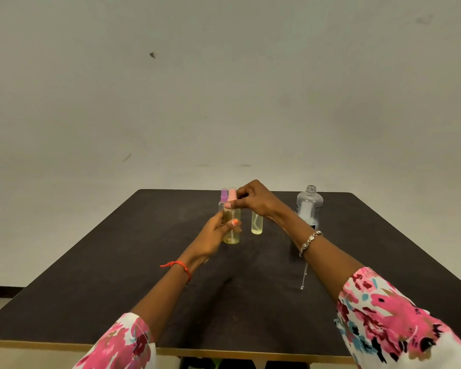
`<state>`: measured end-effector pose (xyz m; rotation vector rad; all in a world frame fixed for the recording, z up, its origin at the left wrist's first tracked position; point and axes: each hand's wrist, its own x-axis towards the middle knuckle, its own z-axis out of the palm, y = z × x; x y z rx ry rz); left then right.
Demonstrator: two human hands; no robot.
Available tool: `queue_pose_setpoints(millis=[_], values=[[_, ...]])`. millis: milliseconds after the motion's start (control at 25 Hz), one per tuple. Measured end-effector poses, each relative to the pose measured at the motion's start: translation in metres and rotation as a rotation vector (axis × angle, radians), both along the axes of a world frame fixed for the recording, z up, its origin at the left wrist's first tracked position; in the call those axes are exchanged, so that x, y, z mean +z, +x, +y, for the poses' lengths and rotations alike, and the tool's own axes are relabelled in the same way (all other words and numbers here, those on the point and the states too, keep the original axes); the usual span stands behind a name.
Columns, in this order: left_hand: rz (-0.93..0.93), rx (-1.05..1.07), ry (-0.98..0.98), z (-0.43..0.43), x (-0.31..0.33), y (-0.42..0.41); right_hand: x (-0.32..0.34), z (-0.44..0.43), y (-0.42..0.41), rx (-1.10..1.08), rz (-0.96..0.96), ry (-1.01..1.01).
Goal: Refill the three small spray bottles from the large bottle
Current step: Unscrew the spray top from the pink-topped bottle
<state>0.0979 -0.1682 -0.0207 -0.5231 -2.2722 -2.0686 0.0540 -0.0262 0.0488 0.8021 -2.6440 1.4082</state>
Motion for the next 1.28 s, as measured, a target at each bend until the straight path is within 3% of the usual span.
queue_pose_setpoints(millis=[320,520,720,960,1160,1280], values=[[-0.014,-0.065,0.047,0.002,-0.001,0.002,0.004,0.017,-0.005,0.149,-0.061,0.034],[0.028,0.031,0.067,0.004,-0.002,0.001,0.005,0.013,-0.003,0.095,-0.059,0.068],[0.048,0.147,0.081,0.009,0.000,0.000,0.004,0.000,0.000,-0.104,0.060,0.070],[0.042,0.101,0.066,0.003,-0.002,0.000,0.003,0.003,0.001,-0.009,0.067,0.061],[0.062,0.116,0.125,0.005,-0.002,0.001,0.010,0.009,0.000,0.119,-0.048,-0.006],[0.069,0.167,0.132,0.008,0.000,0.000,0.007,0.001,0.003,-0.016,0.001,0.026]])
